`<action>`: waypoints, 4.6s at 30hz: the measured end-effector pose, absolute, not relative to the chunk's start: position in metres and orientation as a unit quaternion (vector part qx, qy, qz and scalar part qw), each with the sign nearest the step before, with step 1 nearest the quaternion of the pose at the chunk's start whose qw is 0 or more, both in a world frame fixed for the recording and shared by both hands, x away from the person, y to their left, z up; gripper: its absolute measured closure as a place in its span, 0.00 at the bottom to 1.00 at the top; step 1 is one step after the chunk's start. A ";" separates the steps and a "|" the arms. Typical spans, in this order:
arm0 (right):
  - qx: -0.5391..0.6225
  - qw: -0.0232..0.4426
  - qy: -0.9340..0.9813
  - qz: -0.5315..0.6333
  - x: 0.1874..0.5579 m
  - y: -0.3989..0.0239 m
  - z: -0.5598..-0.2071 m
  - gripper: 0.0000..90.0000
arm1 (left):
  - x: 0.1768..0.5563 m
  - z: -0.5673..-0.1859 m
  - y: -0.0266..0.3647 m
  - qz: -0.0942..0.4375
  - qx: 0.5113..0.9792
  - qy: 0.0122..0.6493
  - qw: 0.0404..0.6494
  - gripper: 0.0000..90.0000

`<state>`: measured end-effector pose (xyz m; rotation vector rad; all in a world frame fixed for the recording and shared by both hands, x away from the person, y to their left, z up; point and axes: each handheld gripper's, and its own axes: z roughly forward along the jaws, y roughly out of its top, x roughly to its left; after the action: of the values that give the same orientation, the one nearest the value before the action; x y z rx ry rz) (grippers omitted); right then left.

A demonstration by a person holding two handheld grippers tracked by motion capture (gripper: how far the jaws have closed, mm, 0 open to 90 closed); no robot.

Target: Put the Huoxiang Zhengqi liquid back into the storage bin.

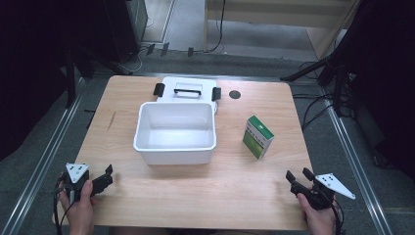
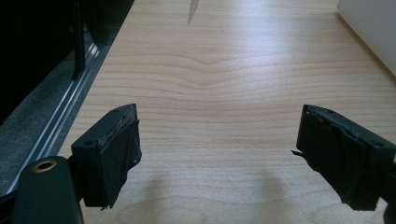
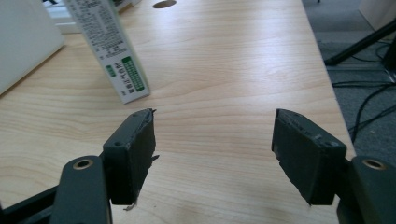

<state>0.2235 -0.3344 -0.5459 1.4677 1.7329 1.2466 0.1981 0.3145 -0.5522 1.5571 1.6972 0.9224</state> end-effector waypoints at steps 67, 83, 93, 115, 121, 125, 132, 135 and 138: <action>0.460 0.041 0.882 0.096 0.338 -0.242 -0.413 0.28 | 0.200 -0.552 0.317 0.334 0.598 0.652 0.326 0.16; 0.452 0.029 0.889 0.060 0.367 -0.216 -0.402 0.23 | 0.201 -0.553 0.316 0.332 0.599 0.652 0.324 0.16; 0.447 0.033 0.892 0.053 0.386 -0.197 -0.391 0.28 | 0.202 -0.553 0.317 0.330 0.599 0.654 0.324 0.16; 0.466 0.005 0.884 0.026 0.422 -0.172 -0.403 0.52 | 0.202 -0.553 0.318 0.326 0.598 0.656 0.325 0.16; 0.465 0.007 0.885 0.023 0.425 -0.172 -0.406 0.65 | 0.202 -0.553 0.318 0.323 0.598 0.656 0.327 0.16; 0.460 0.023 0.887 0.017 0.424 -0.172 -0.404 0.71 | 0.202 -0.553 0.319 0.323 0.598 0.656 0.329 0.16; 0.438 0.030 0.898 0.022 0.420 -0.171 -0.400 0.71 | 0.202 -0.553 0.319 0.322 0.598 0.656 0.330 0.16; 0.426 0.036 0.903 0.030 0.418 -0.170 -0.394 0.71 | 0.202 -0.553 0.319 0.320 0.598 0.656 0.330 0.16; 0.408 0.044 0.911 0.041 0.416 -0.168 -0.385 0.71 | 0.202 -0.553 0.319 0.319 0.598 0.656 0.331 0.16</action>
<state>0.4162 -0.1678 -0.3854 1.2466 2.7854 0.1268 0.2019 0.3193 -0.5529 1.5639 1.7158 0.8333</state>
